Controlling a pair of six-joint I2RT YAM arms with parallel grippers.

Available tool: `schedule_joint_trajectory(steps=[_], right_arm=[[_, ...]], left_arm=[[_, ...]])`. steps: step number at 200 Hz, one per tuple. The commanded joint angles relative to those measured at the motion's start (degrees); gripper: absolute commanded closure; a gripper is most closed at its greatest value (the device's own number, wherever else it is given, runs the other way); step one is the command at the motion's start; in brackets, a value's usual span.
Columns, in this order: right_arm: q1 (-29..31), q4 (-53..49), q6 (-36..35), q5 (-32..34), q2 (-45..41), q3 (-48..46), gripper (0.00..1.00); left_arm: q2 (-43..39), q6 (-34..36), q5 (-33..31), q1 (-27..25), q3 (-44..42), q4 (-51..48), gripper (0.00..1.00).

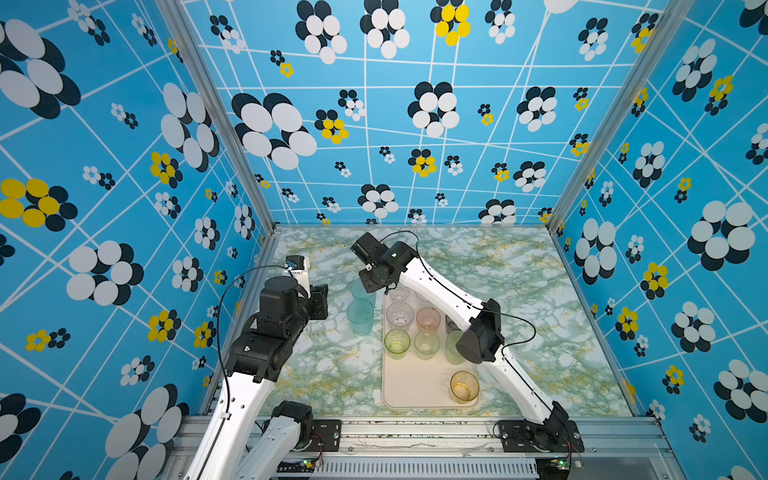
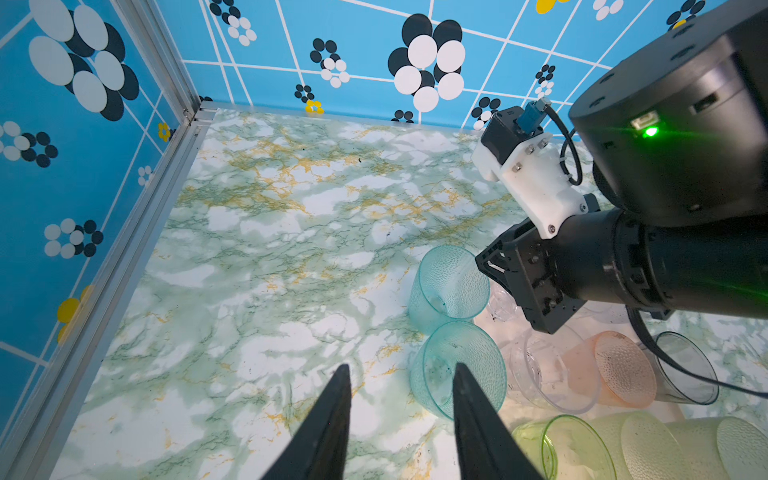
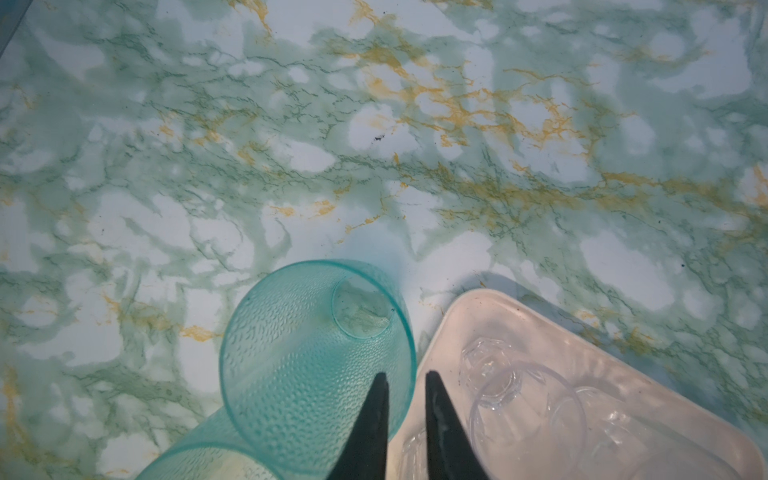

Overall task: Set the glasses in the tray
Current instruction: 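Reach the right gripper across to the teal tumbler beside the tray, then close the right gripper on the teal tumbler's rim and lift it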

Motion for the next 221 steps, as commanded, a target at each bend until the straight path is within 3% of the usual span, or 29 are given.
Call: schedule_joint_trajectory(steps=[1,103,221], right_arm=[[-0.5,0.6,0.7,-0.9,1.6,1.5,0.8],[-1.0,1.6,0.9,-2.8,3.1,1.6,0.81],[-1.4,2.1,0.6,-2.6,3.7,1.8,0.9]], left_arm=[[-0.5,0.9,0.8,0.7,-0.5,0.5,0.58],[0.0,1.0,1.1,1.2,-0.9,1.2,0.58],[1.1,1.2,1.5,1.7,-1.1,1.6,0.58]])
